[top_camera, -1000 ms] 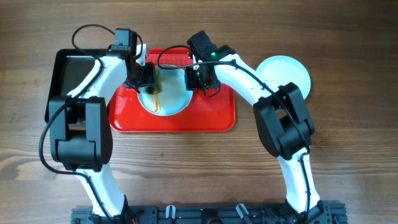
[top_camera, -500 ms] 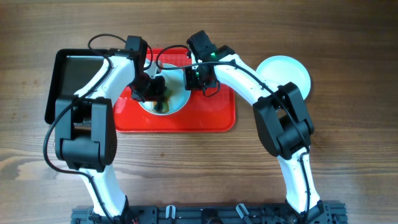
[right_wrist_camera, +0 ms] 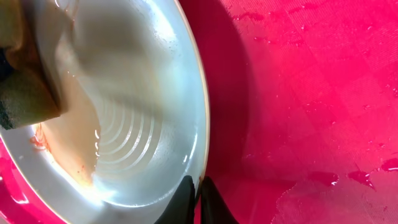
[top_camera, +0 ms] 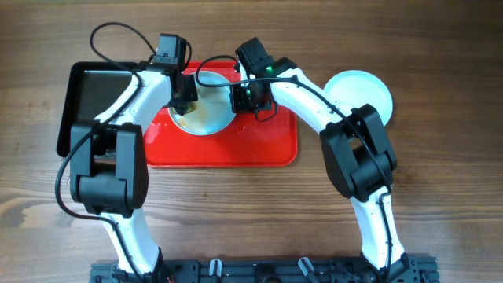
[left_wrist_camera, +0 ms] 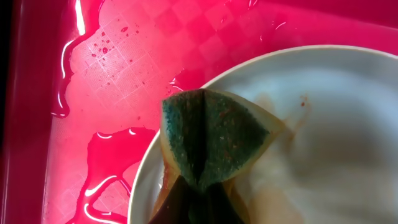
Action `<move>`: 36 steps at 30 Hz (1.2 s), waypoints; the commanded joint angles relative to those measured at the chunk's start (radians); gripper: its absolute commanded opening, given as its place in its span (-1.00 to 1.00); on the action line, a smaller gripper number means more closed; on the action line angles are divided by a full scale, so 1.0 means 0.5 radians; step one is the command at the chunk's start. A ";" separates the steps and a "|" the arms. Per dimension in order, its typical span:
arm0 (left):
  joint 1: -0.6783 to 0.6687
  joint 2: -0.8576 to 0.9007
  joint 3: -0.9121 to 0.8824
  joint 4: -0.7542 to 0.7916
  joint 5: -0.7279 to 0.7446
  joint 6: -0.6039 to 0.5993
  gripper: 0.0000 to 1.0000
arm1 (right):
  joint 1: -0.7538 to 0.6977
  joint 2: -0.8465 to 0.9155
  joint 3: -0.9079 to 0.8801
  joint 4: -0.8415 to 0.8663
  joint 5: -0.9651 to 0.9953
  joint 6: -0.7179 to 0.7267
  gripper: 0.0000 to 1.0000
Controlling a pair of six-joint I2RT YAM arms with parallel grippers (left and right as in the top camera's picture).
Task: Clean dirty plates on tray and stack at the side
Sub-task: 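Scrub the third plate with the sponge while the right gripper holds it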
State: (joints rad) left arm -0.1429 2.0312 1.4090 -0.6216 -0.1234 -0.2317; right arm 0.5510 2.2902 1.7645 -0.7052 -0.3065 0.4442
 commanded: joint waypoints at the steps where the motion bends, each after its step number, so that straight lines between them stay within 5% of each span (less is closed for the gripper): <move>1: 0.018 0.034 -0.009 -0.031 0.196 -0.047 -0.92 | -0.008 0.056 0.014 -0.025 0.027 -0.038 -0.91; 8: 0.018 0.034 -0.009 -0.169 1.037 0.037 -0.92 | -0.008 0.056 0.014 -0.027 -0.016 -0.053 -0.91; 13: 0.021 0.034 -0.009 -0.031 1.083 0.051 -0.92 | -0.008 0.056 0.014 -0.027 -0.016 -0.050 -0.91; 22: 0.020 0.034 -0.009 0.175 0.186 -0.032 -0.92 | -0.008 0.056 0.014 -0.029 -0.016 -0.051 -0.91; 30: 0.020 0.034 -0.009 -0.359 0.173 -0.022 -0.92 | -0.008 0.056 0.014 -0.028 -0.016 -0.052 -0.91; 36: 0.020 0.034 -0.009 -0.652 1.013 0.414 -0.92 | -0.008 0.056 0.014 -0.025 -0.017 -0.050 -0.91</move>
State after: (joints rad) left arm -0.1276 2.0315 1.4292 -0.8886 0.1112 -0.1638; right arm 0.5491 2.2902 1.7645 -0.7197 -0.3172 0.4202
